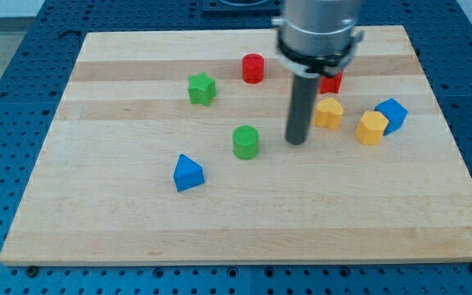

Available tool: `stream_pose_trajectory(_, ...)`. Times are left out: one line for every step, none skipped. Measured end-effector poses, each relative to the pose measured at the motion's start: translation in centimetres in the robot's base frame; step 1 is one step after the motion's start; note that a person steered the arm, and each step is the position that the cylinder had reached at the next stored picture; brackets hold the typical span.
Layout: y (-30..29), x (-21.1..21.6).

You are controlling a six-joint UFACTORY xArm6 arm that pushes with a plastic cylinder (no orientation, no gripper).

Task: Move the yellow heart closer to yellow hexagon

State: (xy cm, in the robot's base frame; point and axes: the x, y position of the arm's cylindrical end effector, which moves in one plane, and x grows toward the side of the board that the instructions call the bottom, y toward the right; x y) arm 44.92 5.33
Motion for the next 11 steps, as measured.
stream_pose_trajectory(-0.9,-1.7)
stream_pose_trajectory(-0.3,-3.5)
stream_pose_trajectory(0.0,-3.4)
stream_pose_trajectory(1.7,-3.4)
stream_pose_trajectory(3.4,-3.4)
stream_pose_trajectory(4.2,-3.4)
stream_pose_trajectory(6.2,-3.4)
stream_pose_trajectory(7.1,-3.4)
stream_pose_trajectory(8.5,-3.4)
stream_pose_trajectory(8.6,-3.3)
stream_pose_trajectory(8.6,-3.3)
